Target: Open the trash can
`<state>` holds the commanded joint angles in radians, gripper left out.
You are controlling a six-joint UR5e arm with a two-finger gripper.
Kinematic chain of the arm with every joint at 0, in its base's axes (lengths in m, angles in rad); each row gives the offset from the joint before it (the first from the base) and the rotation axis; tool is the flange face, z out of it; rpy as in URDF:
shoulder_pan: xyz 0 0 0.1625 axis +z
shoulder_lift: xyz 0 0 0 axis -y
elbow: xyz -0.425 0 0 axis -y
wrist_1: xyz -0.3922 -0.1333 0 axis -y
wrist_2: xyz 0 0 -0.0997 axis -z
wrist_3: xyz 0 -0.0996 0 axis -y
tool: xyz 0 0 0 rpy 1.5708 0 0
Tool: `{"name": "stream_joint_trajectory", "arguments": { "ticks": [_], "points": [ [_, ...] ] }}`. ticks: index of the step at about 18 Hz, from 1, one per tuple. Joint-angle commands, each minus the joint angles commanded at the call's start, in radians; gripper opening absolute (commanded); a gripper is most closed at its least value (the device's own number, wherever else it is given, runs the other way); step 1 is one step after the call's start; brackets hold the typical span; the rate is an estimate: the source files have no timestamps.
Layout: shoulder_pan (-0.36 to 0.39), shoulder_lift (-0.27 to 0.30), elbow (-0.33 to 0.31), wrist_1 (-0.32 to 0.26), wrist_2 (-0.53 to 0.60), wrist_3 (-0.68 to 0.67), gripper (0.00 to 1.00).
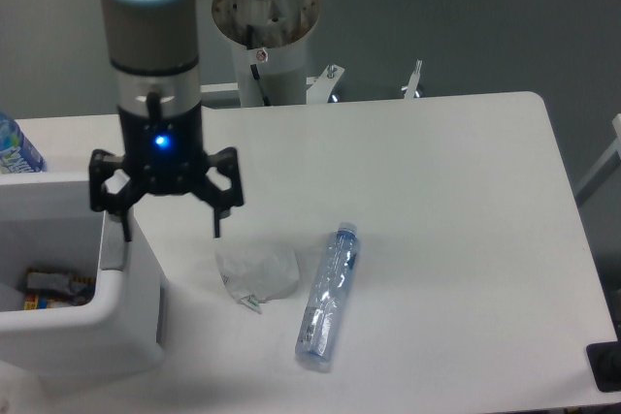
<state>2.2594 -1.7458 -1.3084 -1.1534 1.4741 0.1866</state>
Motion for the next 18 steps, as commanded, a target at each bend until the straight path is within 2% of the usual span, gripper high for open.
{"name": "stream_joint_trajectory", "arguments": {
  "ticks": [4,8,10,16,18],
  "points": [
    [0.080,0.040,0.005,-0.153,0.080,0.251,1.00],
    [0.155,0.066,-0.008,-0.259,0.168,0.483,1.00],
    [0.190,0.071,-0.009,-0.281,0.198,0.549,1.00],
    [0.308,0.071,-0.011,-0.279,0.199,0.640,1.00],
    [0.324,0.071,-0.009,-0.278,0.199,0.651,1.00]
  ]
}}
